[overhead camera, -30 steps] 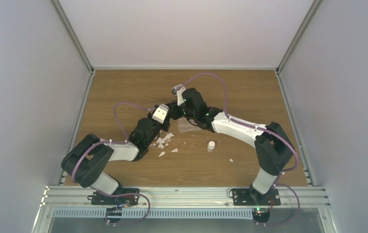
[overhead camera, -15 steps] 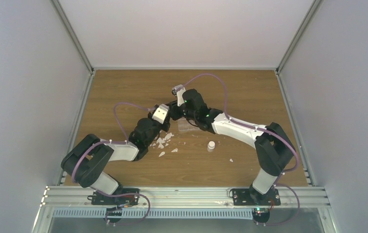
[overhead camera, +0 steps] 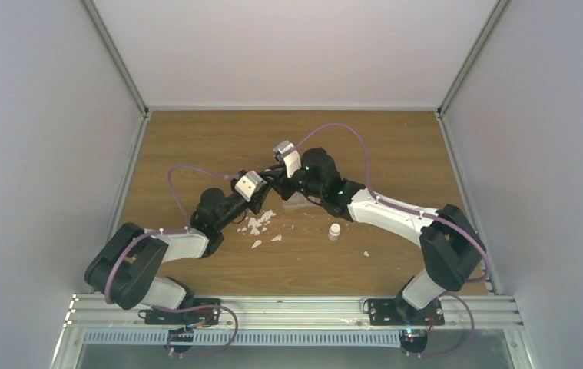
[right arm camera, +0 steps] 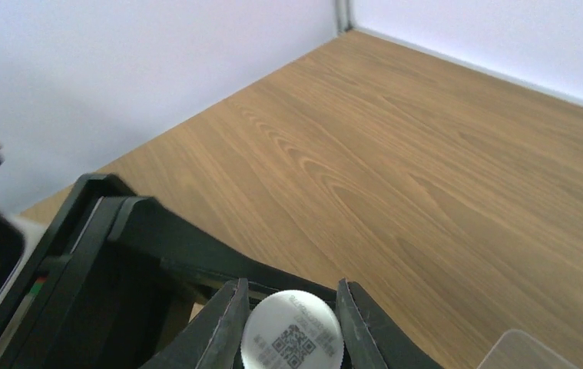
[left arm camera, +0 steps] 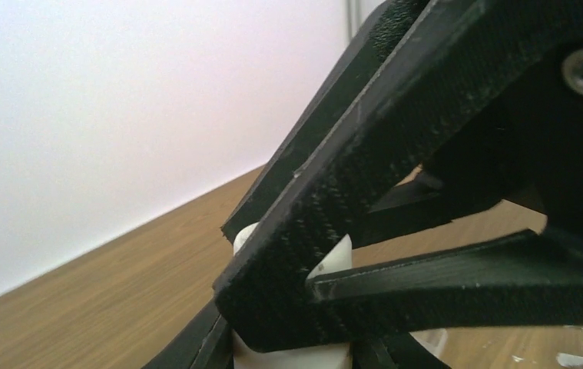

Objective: Sort the pills into containers
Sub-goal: Unscrew the lid of the pill bottle.

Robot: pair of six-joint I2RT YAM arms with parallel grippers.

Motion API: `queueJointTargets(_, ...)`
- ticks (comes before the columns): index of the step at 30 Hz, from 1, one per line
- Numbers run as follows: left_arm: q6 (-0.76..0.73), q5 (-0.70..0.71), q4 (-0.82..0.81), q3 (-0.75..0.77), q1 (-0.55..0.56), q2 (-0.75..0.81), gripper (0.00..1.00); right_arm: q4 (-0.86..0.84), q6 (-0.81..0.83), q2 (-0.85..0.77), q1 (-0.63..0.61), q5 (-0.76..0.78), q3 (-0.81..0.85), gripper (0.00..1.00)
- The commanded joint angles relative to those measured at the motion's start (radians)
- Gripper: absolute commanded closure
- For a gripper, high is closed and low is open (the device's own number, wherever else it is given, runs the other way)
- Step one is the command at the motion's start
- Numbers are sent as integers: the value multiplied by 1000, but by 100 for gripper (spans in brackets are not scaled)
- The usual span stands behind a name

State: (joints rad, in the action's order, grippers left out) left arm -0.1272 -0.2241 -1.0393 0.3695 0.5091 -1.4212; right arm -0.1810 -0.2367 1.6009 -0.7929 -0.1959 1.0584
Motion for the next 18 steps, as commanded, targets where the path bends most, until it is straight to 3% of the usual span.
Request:
queueJointTargets(1,-27,-163,-35,-26,-49,47,33,-49,158,-53,29,-166,-32,64)
queueJointTargets(18,8,-299,-7,-73,-98,177,33,-46,436,-255,41,-596,-204,59)
